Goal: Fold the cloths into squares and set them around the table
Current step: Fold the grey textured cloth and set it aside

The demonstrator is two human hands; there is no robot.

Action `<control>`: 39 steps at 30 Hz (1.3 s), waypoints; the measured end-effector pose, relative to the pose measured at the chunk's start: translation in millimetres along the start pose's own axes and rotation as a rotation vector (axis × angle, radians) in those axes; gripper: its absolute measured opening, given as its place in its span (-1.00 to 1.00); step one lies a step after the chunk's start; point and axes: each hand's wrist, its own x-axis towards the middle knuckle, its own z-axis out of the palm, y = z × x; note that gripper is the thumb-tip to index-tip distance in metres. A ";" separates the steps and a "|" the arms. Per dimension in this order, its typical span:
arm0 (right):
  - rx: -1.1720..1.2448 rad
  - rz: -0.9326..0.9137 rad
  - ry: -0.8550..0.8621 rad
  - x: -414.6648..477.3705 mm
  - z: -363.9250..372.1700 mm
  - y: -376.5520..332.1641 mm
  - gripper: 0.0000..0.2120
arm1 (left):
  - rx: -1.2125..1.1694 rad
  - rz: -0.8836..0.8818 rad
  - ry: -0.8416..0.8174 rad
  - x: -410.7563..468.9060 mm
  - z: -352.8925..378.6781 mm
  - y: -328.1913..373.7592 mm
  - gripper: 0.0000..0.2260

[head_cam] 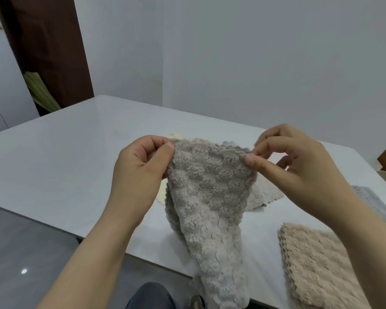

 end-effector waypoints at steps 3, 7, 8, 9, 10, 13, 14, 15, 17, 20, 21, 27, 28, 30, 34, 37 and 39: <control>0.063 0.046 -0.031 6.1 -7.9 -9.6 -0.81 | 0.023 0.036 0.013 4.2 -1.0 8.1 -0.85; 0.204 0.054 -0.011 11.3 -14.6 -23.3 -0.79 | 0.063 0.119 0.064 8.0 -3.3 16.5 -0.85; 0.257 0.042 -0.004 12.1 -15.2 -27.0 -0.80 | 0.081 0.155 0.082 8.2 -4.4 18.5 -0.85; 0.321 0.032 -0.004 12.9 -15.4 -30.4 -0.79 | 0.097 0.189 0.098 8.0 -5.8 20.8 -0.86; 0.393 0.030 -0.011 13.6 -15.5 -33.6 -0.79 | 0.104 0.215 0.113 7.5 -7.7 23.8 -0.87; 0.632 0.034 -0.041 16.0 -13.0 -38.8 -0.81 | 0.104 0.261 0.126 5.3 -15.0 34.3 -0.90; 0.706 0.046 -0.046 16.8 -11.2 -38.4 -0.81 | 0.106 0.268 0.126 5.5 -17.6 36.5 -0.91; 0.753 0.068 -0.047 17.6 -9.3 -37.4 -0.81 | 0.121 0.274 0.124 6.7 -19.7 36.6 -0.91; 0.721 0.115 -0.035 17.6 -3.6 -32.3 -0.83 | 0.202 0.281 0.101 11.3 -20.3 30.1 -0.90; 0.369 0.144 -0.026 12.3 7.2 -17.2 -0.88 | 0.389 0.291 0.074 12.6 -13.1 15.9 -0.91; 0.271 0.150 -0.046 9.4 9.4 -12.0 -0.88 | 0.432 0.287 0.062 11.7 -10.5 11.4 -0.92; 0.102 0.236 -0.181 -8.4 8.0 9.9 -0.91 | 0.398 0.215 -0.017 4.6 4.0 -10.7 -0.93; 0.104 0.239 -0.193 -10.9 7.5 12.2 -0.91 | 0.371 0.204 -0.010 3.2 7.2 -12.1 -0.93; 0.105 0.249 -0.213 -14.4 6.6 16.5 -0.88 | 0.303 0.179 0.007 1.0 13.6 -13.6 -0.93; 0.098 0.281 -0.235 -16.4 5.9 22.9 -0.80 | 0.210 0.139 0.004 -1.0 23.1 -13.8 -0.94; 0.137 0.249 -0.210 -13.0 12.7 18.4 -0.68 | 0.200 0.151 -0.036 -4.0 30.2 -14.2 -0.94; 0.181 0.217 -0.196 -9.8 19.1 13.6 -0.68 | 0.198 0.169 -0.059 -6.4 34.3 -13.3 -0.93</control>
